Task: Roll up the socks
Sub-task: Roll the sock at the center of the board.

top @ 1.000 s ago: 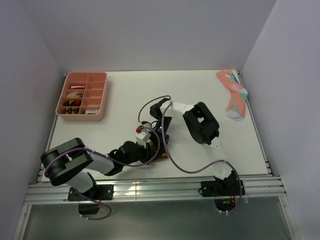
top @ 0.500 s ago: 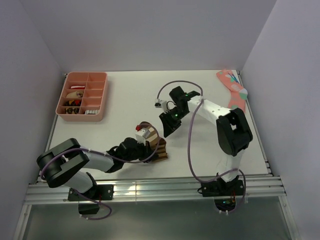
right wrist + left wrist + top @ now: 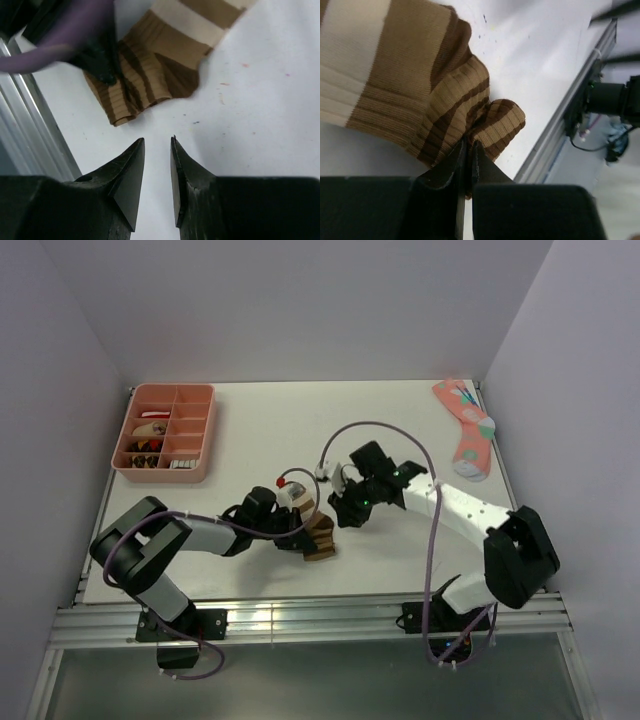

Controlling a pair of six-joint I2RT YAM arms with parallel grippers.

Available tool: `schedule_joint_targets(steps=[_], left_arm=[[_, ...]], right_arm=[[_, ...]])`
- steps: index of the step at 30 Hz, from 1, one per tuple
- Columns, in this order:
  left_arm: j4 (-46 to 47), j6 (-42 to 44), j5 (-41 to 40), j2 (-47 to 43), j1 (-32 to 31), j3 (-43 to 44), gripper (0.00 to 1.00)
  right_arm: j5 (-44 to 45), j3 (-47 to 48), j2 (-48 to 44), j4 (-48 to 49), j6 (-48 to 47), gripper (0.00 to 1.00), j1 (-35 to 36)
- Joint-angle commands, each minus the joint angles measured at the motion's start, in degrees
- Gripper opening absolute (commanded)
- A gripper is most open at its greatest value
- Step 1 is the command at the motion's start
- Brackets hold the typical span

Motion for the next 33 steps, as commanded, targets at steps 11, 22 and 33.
schedule_joint_targets(steps=[11, 22, 33], left_arm=[[-10.69, -7.31, 14.48, 5.96, 2.84, 2.19, 0.0], [-13.95, -7.84, 15.89, 9.04, 3.19, 4.57, 0.0], [-15.44, -6.7, 16.33, 10.01, 3.81, 5.71, 0.0]], right_arm=[[15.49, -15.8, -13.98, 15.57, -12.83, 0.41, 21.82], [21.64, -21.17, -12.13, 20.85, -15.03, 0.41, 32.46], [24.81, -20.47, -5.98, 22.7, -15.39, 0.4, 38.26]])
